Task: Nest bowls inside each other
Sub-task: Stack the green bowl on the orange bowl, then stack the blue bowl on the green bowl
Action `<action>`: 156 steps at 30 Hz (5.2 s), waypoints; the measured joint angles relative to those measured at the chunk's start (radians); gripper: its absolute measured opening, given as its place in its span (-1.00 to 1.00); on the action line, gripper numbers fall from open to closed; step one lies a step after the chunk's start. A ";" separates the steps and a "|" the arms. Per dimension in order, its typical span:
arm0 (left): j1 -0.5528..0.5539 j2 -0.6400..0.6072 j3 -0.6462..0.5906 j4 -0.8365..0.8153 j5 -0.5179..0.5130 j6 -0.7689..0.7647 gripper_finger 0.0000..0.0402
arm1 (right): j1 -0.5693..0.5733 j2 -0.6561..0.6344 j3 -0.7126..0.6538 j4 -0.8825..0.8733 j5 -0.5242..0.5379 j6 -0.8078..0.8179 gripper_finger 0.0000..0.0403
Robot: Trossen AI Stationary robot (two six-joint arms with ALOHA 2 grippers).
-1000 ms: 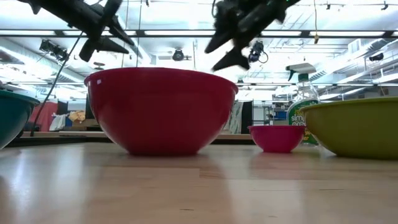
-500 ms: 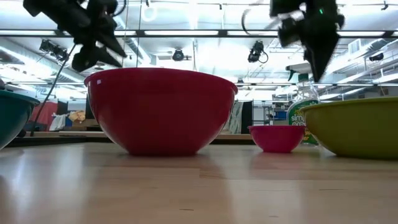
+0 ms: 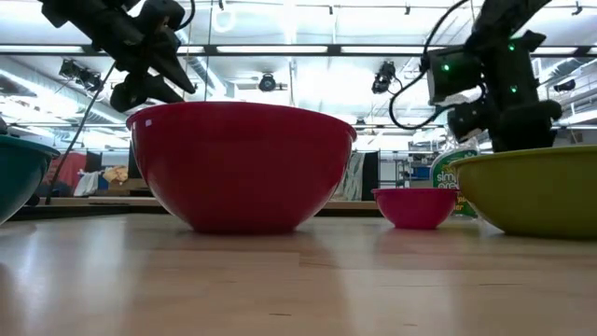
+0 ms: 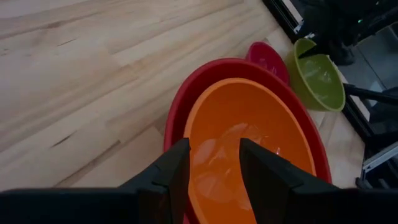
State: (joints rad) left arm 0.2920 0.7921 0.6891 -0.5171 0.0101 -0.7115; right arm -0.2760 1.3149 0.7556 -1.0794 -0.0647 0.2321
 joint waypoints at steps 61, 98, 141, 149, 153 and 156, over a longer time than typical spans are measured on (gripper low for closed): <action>-0.028 -0.056 0.001 -0.023 -0.050 0.051 -0.29 | 0.062 0.568 0.684 0.518 -0.213 -0.008 -0.61; -0.049 -0.087 0.000 -0.129 0.020 -0.034 -0.04 | -0.174 0.336 0.466 0.122 -0.106 -0.336 0.24; -0.873 0.359 -0.042 -0.275 0.029 -0.415 -0.13 | -0.031 0.172 0.566 0.191 -0.014 -0.173 0.20; -0.892 0.367 -0.043 -0.252 0.032 -0.420 -0.58 | -0.031 0.172 0.566 0.192 -0.010 -0.181 0.20; -0.892 0.366 -0.043 -0.246 0.032 -0.448 -0.92 | -0.031 0.172 0.566 0.195 -0.009 -0.182 0.20; -0.892 0.356 -0.043 -0.245 0.030 -0.478 -0.91 | -0.032 0.172 0.566 0.197 -0.008 -0.183 0.20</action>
State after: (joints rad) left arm -0.5999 1.1476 0.6456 -0.7618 0.0406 -1.1891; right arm -0.3080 1.4868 1.3212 -0.8823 -0.0724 0.0489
